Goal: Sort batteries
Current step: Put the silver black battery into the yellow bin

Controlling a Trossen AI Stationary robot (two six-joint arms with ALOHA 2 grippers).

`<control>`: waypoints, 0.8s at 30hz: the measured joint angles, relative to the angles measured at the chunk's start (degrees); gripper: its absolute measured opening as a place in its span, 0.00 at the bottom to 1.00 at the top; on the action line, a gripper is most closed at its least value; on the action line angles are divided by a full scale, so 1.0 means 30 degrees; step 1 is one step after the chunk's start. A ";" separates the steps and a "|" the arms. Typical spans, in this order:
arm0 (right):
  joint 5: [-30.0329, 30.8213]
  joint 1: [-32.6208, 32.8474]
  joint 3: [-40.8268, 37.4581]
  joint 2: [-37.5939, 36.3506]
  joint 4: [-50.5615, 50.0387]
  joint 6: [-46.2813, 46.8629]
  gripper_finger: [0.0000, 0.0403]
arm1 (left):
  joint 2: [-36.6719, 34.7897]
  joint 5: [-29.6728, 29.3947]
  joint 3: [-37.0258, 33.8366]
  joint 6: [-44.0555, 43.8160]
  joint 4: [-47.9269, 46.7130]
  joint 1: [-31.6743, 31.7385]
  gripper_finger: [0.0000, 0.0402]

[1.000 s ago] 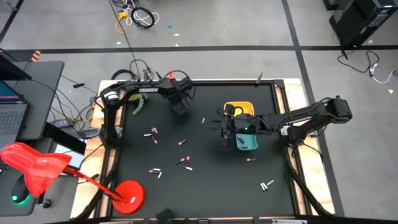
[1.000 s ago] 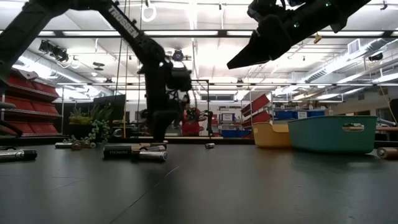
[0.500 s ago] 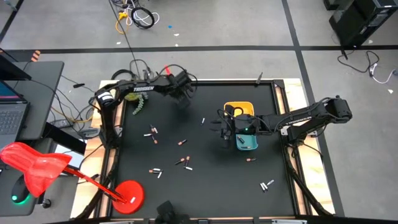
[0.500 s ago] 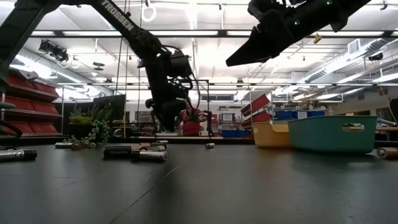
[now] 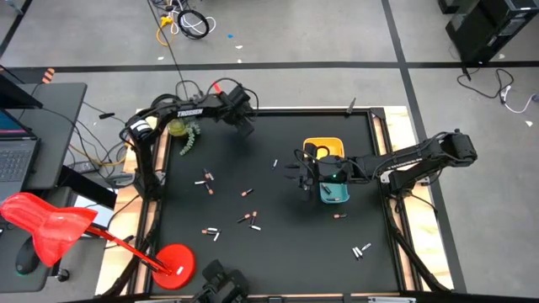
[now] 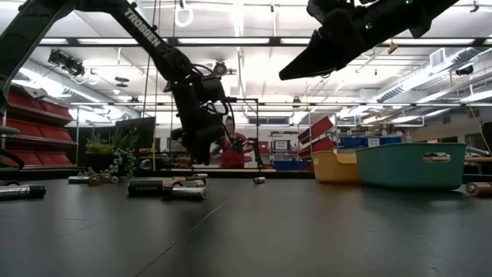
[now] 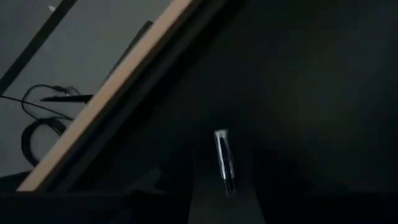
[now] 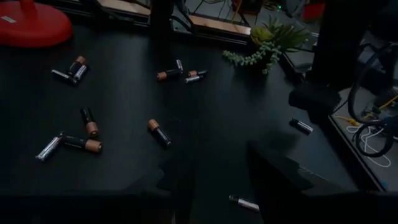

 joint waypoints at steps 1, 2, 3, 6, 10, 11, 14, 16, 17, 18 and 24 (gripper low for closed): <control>0.0000 0.0000 0.0000 0.0000 0.0022 -0.0009 0.37 | 0.0000 0.0014 -0.0171 0.0027 0.0165 0.0001 0.39; 0.0007 0.0000 0.0000 0.0000 0.0022 -0.0009 0.37 | 0.0000 0.0101 -0.0362 0.0131 0.0427 0.0007 0.39; 0.0007 0.0000 0.0000 0.0000 0.0022 -0.0009 0.37 | 0.0000 0.0153 -0.0551 0.0195 0.0640 0.0007 0.39; 0.0000 0.0012 0.0000 0.0000 0.0022 0.0042 0.37 | 0.0000 0.0183 -0.1117 0.0239 0.1002 0.0189 0.39; 0.0000 0.0096 0.0000 0.0000 0.0031 0.0049 0.37 | 0.0000 0.1134 -0.1777 0.0043 0.1603 0.0558 0.39; 0.0000 0.0109 0.0000 0.0000 0.0045 0.0049 0.37 | 0.0000 0.1217 -0.1943 -0.0045 0.1798 0.0619 0.39; 0.0000 0.0123 0.0000 0.0000 0.0058 0.0056 0.37 | 0.0094 0.1310 -0.2271 -0.0145 0.2236 0.0641 0.38; 0.0000 0.0124 0.0000 0.0000 0.0078 0.0056 0.37 | 0.0357 0.1438 -0.2288 -0.0182 0.2276 0.0637 0.37; 0.0000 0.0124 0.0000 0.0000 0.0080 0.0056 0.37 | 0.0495 0.1446 -0.2269 -0.0179 0.2282 0.0632 0.36; 0.0000 0.0124 0.0000 0.0000 0.0088 0.0056 0.37 | 0.0639 0.1606 -0.2233 -0.0182 0.2294 0.0628 0.35; 0.0000 0.0124 0.0000 0.0000 0.0037 0.0056 0.37 | 0.1013 0.1319 -0.2161 0.0371 0.2196 0.0310 0.20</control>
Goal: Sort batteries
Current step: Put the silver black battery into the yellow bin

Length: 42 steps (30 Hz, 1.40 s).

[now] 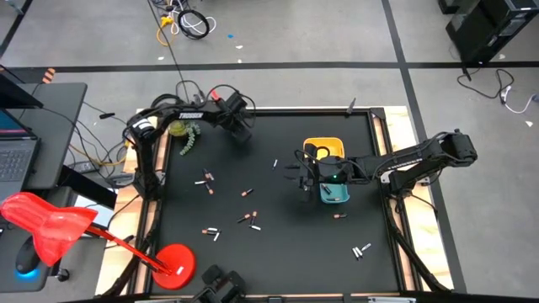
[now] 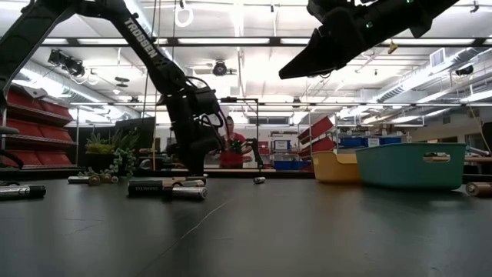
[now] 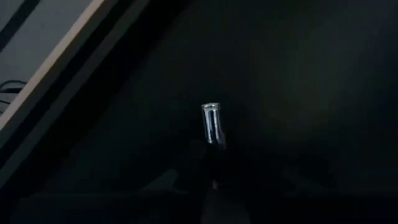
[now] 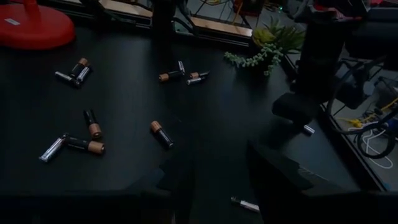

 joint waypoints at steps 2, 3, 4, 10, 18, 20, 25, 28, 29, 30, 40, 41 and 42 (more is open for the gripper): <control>-0.0004 0.0000 0.0000 0.0000 -0.0022 0.0000 0.37 | 0.0017 -0.0011 0.0006 0.0213 -0.0224 0.0007 0.11; -0.0003 0.0000 0.0000 0.0000 -0.0022 0.0000 0.37 | 0.0025 -0.0030 0.0009 0.0443 -0.0289 0.0003 0.06; -0.0007 0.0000 0.0000 0.0000 -0.0022 0.0000 0.37 | 0.0029 -0.0051 0.0016 0.0535 -0.0349 0.0003 0.03; 0.0000 0.0000 0.0000 0.0000 -0.0057 0.0128 0.37 | -0.0063 -0.0768 0.0015 0.1418 -0.0578 -0.0310 0.00; 0.0848 -0.0277 0.0000 0.0000 -0.0285 0.0160 0.37 | -0.2447 -0.0114 -0.0191 0.2326 -0.1385 -0.1268 0.00; 0.0867 -0.0705 0.0000 0.0014 -0.0605 0.0153 0.37 | -0.3296 0.0179 -0.0160 0.2481 -0.1514 -0.1421 0.00; 0.0990 -0.1927 0.0000 0.1101 -0.0831 0.0134 0.37 | -0.4969 0.2081 -0.0160 0.2595 -0.1818 -0.2220 0.00; 0.1445 -0.2369 0.0007 0.2316 -0.0331 -0.0605 0.38 | -0.5722 0.4161 -0.0153 0.2537 -0.1583 -0.3223 0.00; 0.1520 -0.2436 0.0007 0.2769 -0.0204 -0.0981 0.39 | -0.5858 0.4618 -0.0209 0.2528 -0.1246 -0.3682 0.00; 0.1623 -0.2491 0.0000 0.3150 0.0000 -0.1249 0.40 | -0.5931 0.4908 -0.0272 0.2500 -0.0861 -0.4199 0.00; 0.3752 -0.1802 0.1275 0.3767 -0.0581 -0.3190 0.48 | -0.5498 0.5632 -0.0284 0.1404 0.2454 -0.7755 0.00; 0.3752 -0.1680 0.1354 0.3759 -0.0583 -0.3495 0.48 | -0.5485 0.5623 -0.0286 0.1228 0.2622 -0.7898 0.00; 0.3757 -0.1578 0.1408 0.3759 -0.0583 -0.3708 0.47 | -0.5404 0.5610 -0.0291 0.1106 0.3073 -0.8046 0.00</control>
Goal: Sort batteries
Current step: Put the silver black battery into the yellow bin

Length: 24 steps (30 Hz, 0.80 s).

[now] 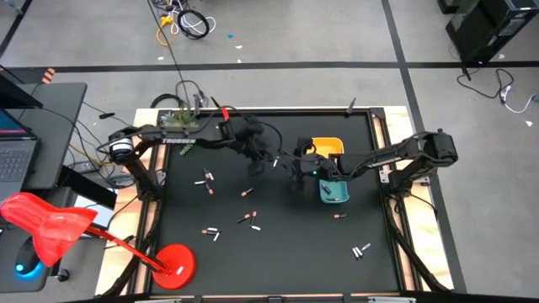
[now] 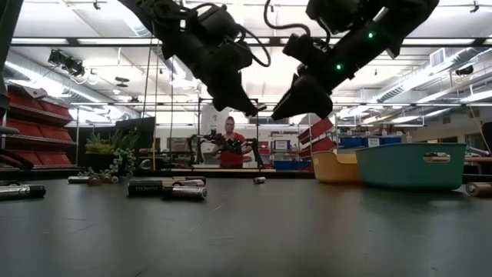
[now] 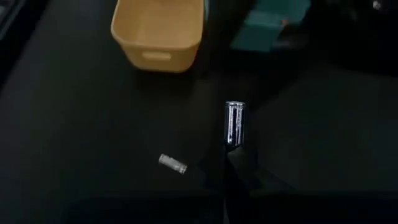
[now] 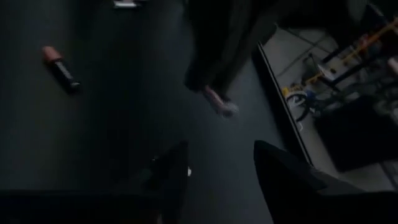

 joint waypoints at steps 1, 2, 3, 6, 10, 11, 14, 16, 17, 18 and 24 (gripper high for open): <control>0.0015 0.0099 0.0030 0.0000 -0.0017 -0.0119 0.47 | 0.0044 -0.0017 0.0015 0.0001 0.0573 -0.0156 0.00; 0.0070 0.0167 0.0068 0.0000 -0.0064 -0.0184 0.46 | 0.0071 -0.0126 0.0015 0.0051 0.0745 -0.0284 0.00; 0.0076 0.0202 0.0109 0.0000 -0.0047 -0.0295 0.45 | 0.0071 -0.0131 0.0007 0.0158 0.0748 -0.0393 0.00; 0.0140 0.0324 0.0137 0.0000 -0.0021 -0.0608 0.43 | 0.0071 -0.0111 0.0008 0.0300 0.1049 -0.0590 0.00; 0.0167 0.0356 0.0137 0.0000 0.0139 -0.0806 0.40 | 0.0071 -0.0062 0.0013 -0.0173 0.1024 -0.0541 0.00; 0.0190 0.0347 0.0137 0.0000 0.0172 -0.0926 0.40 | 0.0071 -0.0068 0.0010 -0.0231 0.1058 -0.0544 0.00; 0.0199 0.0340 0.0137 0.0000 0.0440 -0.1389 0.39 | 0.0071 -0.0066 0.0015 -0.0850 0.1077 -0.0571 0.00; 0.0725 0.0347 0.0137 0.0000 0.0561 -0.2195 0.39 | 0.0071 -0.0052 0.0015 -0.1418 0.1090 -0.0577 0.00; 0.1070 0.0361 0.0137 0.0000 0.0557 -0.2791 0.39 | 0.0071 0.0009 0.0015 -0.1696 0.1091 -0.0564 0.00; 0.1253 0.0358 0.0137 0.0000 0.0541 -0.3420 0.39 | 0.0071 0.0099 0.0015 -0.2038 0.1081 -0.0563 0.00; 0.3109 0.0498 0.0130 0.0022 0.0947 -0.8084 0.39 | 0.0071 0.0211 0.0015 -0.3383 0.1140 -0.0563 0.00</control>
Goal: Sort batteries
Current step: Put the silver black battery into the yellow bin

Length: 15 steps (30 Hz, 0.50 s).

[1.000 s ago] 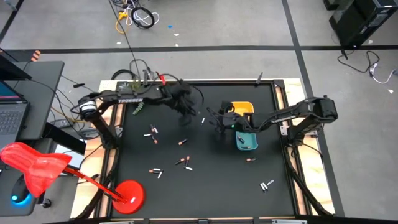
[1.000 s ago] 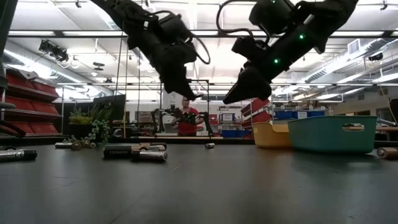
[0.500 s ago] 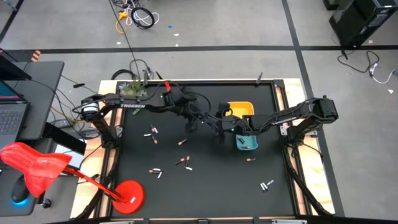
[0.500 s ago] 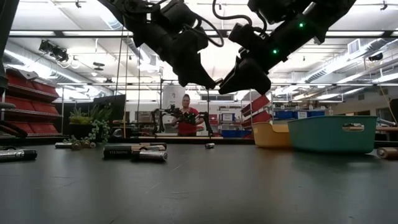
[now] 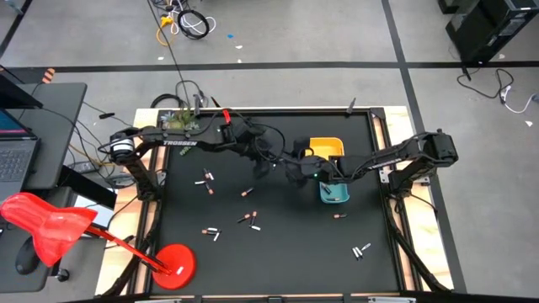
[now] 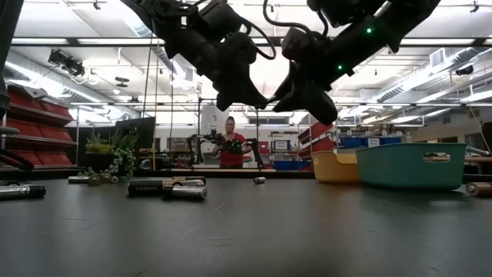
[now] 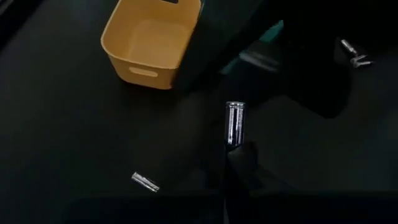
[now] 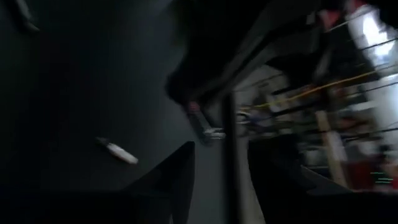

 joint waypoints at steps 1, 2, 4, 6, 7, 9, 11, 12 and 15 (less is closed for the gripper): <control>0.0353 0.0054 0.0000 0.0000 0.0070 -0.0772 0.39 | 0.0000 0.0014 0.0000 -0.0202 0.0064 0.0000 0.00; 0.0538 0.0128 0.0000 0.0000 0.0125 -0.1589 0.39 | 0.0000 0.0015 0.0000 -0.0317 0.0160 0.0000 0.00; 0.0568 0.0310 0.0000 0.0007 0.0176 -0.3322 0.39 | -0.0007 0.0026 0.0000 -0.0653 0.0378 0.0000 0.00; 0.0574 0.0560 0.0000 0.0007 0.0189 -0.5012 0.39 | -0.0003 0.0321 0.0000 -0.0993 0.0719 0.0007 0.00; 0.0598 0.0675 0.0000 0.0007 0.0195 -0.5842 0.39 | -0.0007 0.0530 0.0000 -0.1227 0.0864 0.0007 0.00; 0.1069 0.0964 -0.0007 0.0026 0.0517 -0.7116 0.39 | -0.0007 0.0671 0.0007 -0.1495 0.1093 0.0001 0.00; 0.1409 0.1245 -0.0007 0.0027 0.1122 -0.8072 0.38 | -0.0015 0.0708 0.0007 -0.1703 0.1076 0.0018 0.00; 0.1449 0.1355 -0.0007 0.0022 0.1353 -0.8498 0.38 | -0.0015 0.0722 0.0007 -0.1721 0.1080 0.0029 0.00; 0.1455 0.1475 -0.0007 0.0029 0.1613 -0.9359 0.37 | -0.0022 0.0742 0.0007 -0.1841 0.1135 0.0036 0.00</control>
